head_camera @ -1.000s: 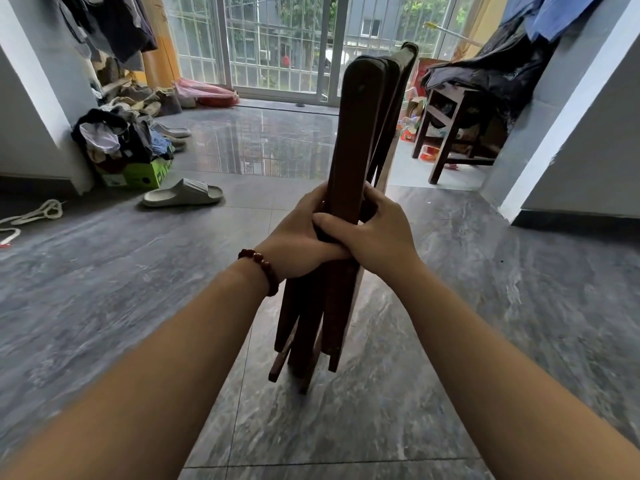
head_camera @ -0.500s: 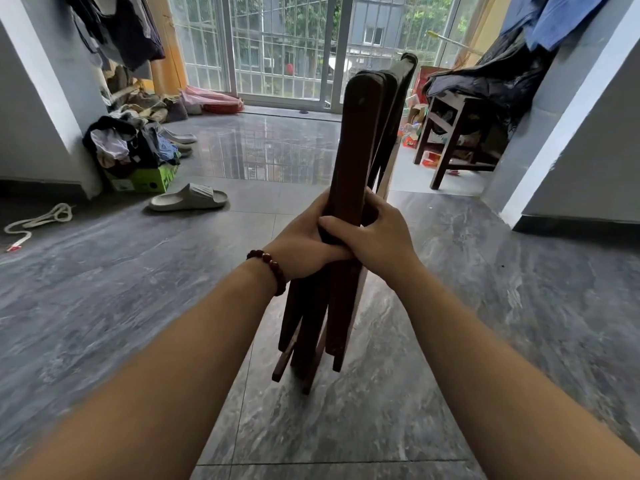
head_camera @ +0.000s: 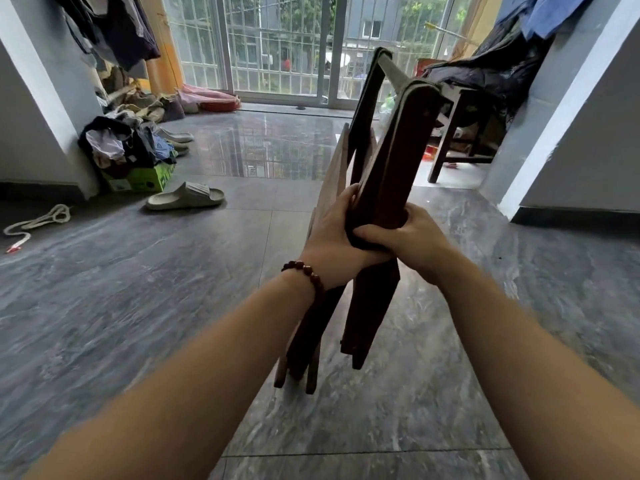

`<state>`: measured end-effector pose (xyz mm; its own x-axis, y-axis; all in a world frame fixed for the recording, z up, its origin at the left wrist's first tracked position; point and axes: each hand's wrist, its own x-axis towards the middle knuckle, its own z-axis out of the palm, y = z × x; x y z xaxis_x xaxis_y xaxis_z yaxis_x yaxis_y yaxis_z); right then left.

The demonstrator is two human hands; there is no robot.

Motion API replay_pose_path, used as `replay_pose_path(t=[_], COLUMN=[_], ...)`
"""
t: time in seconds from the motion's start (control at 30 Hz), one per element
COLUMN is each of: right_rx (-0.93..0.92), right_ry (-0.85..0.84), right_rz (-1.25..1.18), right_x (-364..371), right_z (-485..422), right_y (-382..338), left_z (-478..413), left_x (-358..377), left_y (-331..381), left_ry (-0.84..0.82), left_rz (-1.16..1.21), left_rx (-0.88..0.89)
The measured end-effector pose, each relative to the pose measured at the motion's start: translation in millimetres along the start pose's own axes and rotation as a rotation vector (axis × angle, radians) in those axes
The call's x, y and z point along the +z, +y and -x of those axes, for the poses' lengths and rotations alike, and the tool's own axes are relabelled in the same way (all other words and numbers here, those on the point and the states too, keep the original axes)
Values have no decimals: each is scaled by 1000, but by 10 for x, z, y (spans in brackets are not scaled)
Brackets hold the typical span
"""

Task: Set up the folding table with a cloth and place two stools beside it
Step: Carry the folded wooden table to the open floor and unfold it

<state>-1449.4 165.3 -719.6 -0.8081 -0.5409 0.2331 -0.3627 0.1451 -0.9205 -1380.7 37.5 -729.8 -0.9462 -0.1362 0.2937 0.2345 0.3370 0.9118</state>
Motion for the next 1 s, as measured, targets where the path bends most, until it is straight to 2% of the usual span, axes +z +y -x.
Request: replay_pose_path(t=[0.1, 0.33, 0.63, 0.83, 1.0], right_rx=[-39, -97, -2, -35, -48], right_ry=[-6, 45, 68, 146, 102], right_rz=[5, -3, -226, -273, -290], right_x=[115, 389, 436, 508, 600], right_z=[-28, 23, 110, 92, 23], right_y=[-37, -57, 59, 79, 68], left_z=[38, 5, 12, 41, 92], left_x=[-114, -422, -395, -388, -485], left_y=[-12, -16, -139, -150, -165], left_ry=[-10, -147, -72, -16, 22], left_rz=[-7, -74, 4, 65, 87], left_rx=[-20, -19, 1, -11, -27])
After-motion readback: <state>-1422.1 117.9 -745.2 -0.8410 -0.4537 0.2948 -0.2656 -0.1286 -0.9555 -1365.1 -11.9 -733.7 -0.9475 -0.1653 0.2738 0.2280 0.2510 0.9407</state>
